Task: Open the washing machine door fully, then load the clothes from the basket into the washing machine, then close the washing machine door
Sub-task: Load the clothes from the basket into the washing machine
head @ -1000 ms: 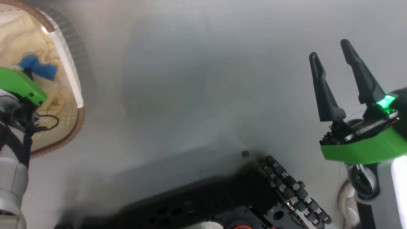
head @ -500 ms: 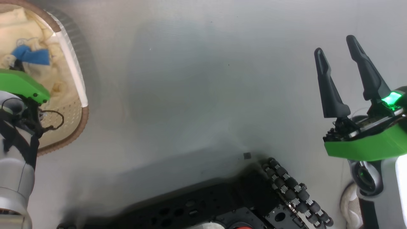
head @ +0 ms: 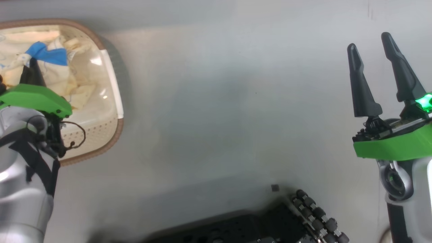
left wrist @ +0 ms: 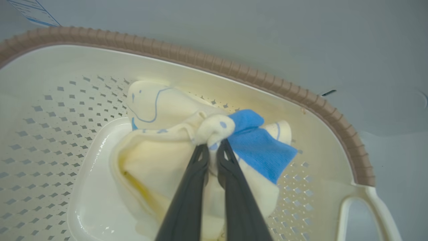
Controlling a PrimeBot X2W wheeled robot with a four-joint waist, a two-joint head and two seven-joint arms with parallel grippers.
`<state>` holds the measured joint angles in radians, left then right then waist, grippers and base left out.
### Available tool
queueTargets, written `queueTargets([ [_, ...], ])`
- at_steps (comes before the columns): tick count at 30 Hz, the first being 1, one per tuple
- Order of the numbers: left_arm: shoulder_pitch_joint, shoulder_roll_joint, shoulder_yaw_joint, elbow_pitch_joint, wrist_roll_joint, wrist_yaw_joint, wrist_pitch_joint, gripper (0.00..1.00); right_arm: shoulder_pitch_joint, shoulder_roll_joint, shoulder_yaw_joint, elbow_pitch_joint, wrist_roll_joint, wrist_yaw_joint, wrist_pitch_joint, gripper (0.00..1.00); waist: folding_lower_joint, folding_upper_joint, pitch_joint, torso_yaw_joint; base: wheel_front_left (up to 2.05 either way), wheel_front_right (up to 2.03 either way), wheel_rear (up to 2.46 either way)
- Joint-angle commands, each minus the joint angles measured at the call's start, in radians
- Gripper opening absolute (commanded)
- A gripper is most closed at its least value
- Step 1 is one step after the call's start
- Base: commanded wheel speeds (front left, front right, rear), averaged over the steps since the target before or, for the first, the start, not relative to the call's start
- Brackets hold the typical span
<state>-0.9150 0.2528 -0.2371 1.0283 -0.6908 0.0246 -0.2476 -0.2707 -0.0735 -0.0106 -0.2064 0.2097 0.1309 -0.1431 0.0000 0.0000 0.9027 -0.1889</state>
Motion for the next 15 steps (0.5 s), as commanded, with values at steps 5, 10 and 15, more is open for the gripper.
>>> queueTargets([
  [5, 0.169, 0.014, 0.085, -0.229, 0.095, 0.052, -0.014, 0.00, 0.065, -0.023, -0.015, -0.022, -0.016, 0.000, 0.021, 1.00, 0.0000, 0.0000, -0.133, 0.041, 0.00, 0.00, 0.00],
  [10, 0.285, -0.006, 0.127, -0.408, 0.171, 0.084, -0.014, 0.00, 0.088, -0.027, -0.033, -0.015, -0.022, 0.000, 0.038, 1.00, 0.0000, 0.0000, -0.228, 0.051, 0.00, 0.00, 0.00],
  [15, 0.395, -0.011, 0.155, -0.552, 0.231, 0.107, -0.014, 0.00, 0.109, -0.029, -0.040, 0.001, -0.028, 0.000, 0.050, 1.00, 0.0000, 0.0000, -0.334, 0.049, 0.00, 0.00, 0.00],
])
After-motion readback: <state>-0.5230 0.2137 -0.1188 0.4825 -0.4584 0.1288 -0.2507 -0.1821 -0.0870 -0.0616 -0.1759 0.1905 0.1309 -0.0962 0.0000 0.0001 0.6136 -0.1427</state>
